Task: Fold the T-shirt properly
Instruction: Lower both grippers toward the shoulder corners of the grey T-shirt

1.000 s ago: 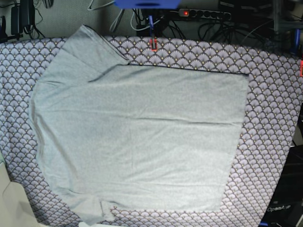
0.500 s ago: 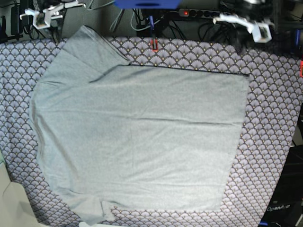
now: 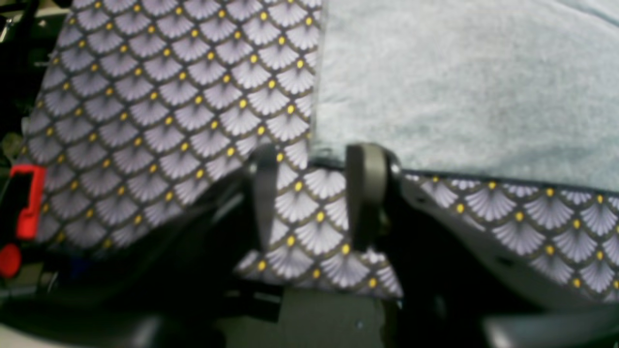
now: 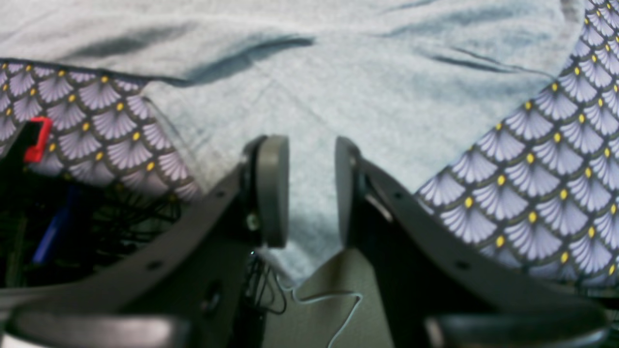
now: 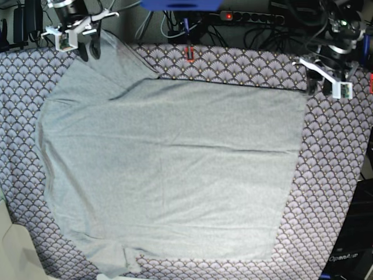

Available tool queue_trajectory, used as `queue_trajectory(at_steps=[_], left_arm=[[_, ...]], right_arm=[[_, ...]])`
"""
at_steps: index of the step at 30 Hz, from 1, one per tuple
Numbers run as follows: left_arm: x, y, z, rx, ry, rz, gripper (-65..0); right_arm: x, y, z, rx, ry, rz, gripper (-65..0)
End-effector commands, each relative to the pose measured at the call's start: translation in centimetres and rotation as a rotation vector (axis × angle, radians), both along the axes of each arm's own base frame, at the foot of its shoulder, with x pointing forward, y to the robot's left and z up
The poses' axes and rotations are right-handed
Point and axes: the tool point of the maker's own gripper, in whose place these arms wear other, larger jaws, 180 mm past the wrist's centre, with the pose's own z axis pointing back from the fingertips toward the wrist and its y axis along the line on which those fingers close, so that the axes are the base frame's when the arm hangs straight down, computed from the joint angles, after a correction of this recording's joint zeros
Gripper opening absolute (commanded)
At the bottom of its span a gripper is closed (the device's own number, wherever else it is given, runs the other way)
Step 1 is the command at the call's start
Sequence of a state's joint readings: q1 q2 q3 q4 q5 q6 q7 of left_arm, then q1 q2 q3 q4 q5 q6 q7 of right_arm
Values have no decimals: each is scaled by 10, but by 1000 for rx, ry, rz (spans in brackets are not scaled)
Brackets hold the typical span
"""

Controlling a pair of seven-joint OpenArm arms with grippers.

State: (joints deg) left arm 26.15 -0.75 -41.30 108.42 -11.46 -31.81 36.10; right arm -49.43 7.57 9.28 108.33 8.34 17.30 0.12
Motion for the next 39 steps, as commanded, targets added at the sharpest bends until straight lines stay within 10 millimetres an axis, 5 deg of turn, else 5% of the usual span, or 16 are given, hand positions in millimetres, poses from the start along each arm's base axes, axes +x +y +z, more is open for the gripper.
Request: queue_trajectory(at_steps=[1,11,22,34,36,39], left_arm=[[4,2,4,-1,-24,-2,-367],[14,4,-45,-123,43,59,-311],[39,-4,-50,-183,10,77,-311],[33,3,-77,-226,71,162,-315],[32,2,-78,-226,78,159,-380],[31,3,-79,-226,84,161,-617]], right_arm=[[4,0,8,4,-34,2,-453],[9,0,10,0,-48,7,-453],[11,-5,11,-17,-50,24,-453],[13,-22,14,-55,-58,-7,-453],[13,-23,14,-57,-59,-9,-453],[19,-28,17,-65,-77,-25,-453]])
